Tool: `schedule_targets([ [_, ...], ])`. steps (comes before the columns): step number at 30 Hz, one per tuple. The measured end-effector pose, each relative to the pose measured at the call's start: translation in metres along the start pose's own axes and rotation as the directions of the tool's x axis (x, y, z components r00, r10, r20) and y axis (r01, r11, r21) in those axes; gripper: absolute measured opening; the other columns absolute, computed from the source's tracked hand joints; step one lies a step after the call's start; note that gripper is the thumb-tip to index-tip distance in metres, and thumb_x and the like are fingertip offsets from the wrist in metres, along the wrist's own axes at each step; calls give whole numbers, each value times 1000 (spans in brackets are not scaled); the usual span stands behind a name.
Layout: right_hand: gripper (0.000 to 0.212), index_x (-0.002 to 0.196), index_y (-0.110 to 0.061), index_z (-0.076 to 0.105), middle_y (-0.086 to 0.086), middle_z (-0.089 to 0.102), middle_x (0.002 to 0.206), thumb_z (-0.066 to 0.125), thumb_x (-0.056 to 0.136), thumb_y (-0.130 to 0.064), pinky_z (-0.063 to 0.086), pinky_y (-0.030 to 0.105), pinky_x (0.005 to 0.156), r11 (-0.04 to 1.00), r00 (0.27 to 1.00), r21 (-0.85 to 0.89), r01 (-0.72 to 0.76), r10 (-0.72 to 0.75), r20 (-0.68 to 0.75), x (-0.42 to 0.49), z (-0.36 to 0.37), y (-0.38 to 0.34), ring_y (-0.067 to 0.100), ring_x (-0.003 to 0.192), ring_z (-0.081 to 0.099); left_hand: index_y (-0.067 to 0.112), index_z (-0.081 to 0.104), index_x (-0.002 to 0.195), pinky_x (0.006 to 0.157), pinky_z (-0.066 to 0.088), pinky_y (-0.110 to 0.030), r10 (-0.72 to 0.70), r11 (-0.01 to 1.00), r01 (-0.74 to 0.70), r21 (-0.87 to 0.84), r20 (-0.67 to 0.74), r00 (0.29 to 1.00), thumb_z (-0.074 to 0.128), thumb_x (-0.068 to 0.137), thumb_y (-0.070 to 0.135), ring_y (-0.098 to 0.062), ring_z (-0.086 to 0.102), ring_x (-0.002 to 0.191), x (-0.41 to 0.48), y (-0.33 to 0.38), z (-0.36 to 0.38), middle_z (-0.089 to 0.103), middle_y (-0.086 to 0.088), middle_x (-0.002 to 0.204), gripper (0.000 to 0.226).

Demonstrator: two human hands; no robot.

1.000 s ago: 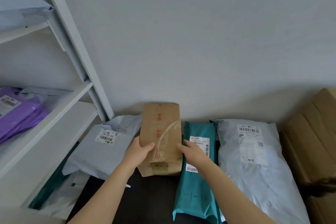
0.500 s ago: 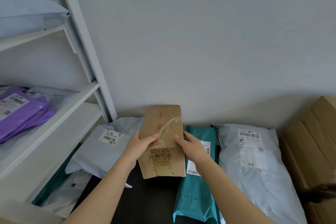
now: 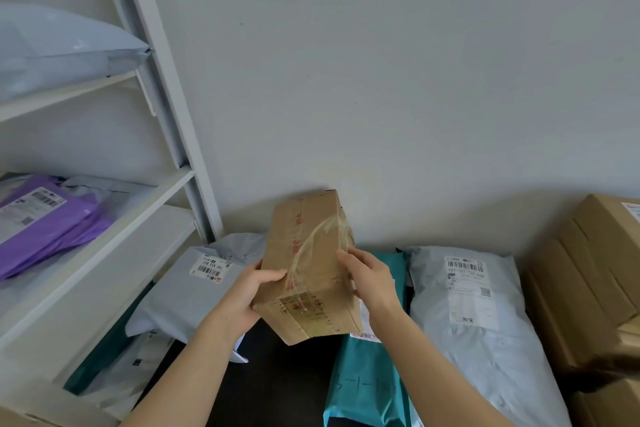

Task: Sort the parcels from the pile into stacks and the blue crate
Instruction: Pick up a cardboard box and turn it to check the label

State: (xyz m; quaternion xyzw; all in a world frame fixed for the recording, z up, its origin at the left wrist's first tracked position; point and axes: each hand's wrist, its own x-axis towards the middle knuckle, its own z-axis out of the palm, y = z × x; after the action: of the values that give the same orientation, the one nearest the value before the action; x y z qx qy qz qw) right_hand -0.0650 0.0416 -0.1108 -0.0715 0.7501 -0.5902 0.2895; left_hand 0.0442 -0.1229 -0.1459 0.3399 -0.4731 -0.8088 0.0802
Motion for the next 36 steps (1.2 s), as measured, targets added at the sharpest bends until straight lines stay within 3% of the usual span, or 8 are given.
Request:
schedule_targets([
  [5,28,114,-23,66,-4,62,121,63,89,-37,42,33,103,999,1000,31,-16,16,9,-2,-4,-3,16,112,56,10,62,115,69,51,-35,-18,1000,19,-21,46,999,58,72,1,-28,63,85,-6,3,-6,67,-14,105,44],
  [8,37,123,-21,62,-5,61,115,65,89,-35,41,30,100,998,1000,54,11,-11,-3,-2,-4,-5,14,108,54,9,59,109,60,47,-32,-48,999,48,5,29,998,63,60,8,-25,60,76,-14,4,-6,63,-11,92,49],
  [12,24,111,-27,61,-3,60,117,65,88,-34,38,27,91,995,998,78,56,-56,-5,-3,-3,-7,16,111,54,7,63,113,67,47,-35,-49,999,49,-21,36,998,64,59,13,-26,59,77,-20,4,-2,62,-12,93,54],
  [16,40,119,-33,49,-1,52,123,65,85,-45,31,31,91,998,995,60,27,-32,90,-5,-3,-7,19,109,46,11,68,109,77,53,-37,-60,998,60,11,52,997,70,77,29,-27,69,82,-28,8,12,72,-10,97,37],
  [20,57,124,-30,38,2,57,118,71,81,-45,41,29,80,995,994,100,12,-23,104,-6,-2,-4,14,96,58,19,55,121,90,54,-46,45,975,-29,221,-71,996,92,54,37,-25,69,97,-27,13,18,72,-5,106,79],
  [25,72,143,-36,27,-4,53,126,67,84,-44,45,26,71,982,985,187,-5,-28,172,-5,-5,-3,10,101,56,21,52,124,92,53,-45,117,945,-91,314,-67,991,90,60,29,-20,68,97,-33,24,27,70,0,108,75],
  [30,82,139,-44,40,-8,60,127,72,66,-65,46,46,99,977,971,210,-28,-24,240,6,-10,-1,18,114,59,25,50,125,82,53,-32,178,912,-143,383,-56,983,87,62,40,-13,65,98,-39,33,37,67,7,110,74],
  [36,82,127,-45,52,-6,66,123,71,54,-76,43,52,102,973,960,222,-69,4,282,13,-7,-3,23,116,61,24,49,120,75,52,-32,197,905,-146,400,-88,977,87,65,32,-14,63,95,-42,42,44,64,5,108,68],
])
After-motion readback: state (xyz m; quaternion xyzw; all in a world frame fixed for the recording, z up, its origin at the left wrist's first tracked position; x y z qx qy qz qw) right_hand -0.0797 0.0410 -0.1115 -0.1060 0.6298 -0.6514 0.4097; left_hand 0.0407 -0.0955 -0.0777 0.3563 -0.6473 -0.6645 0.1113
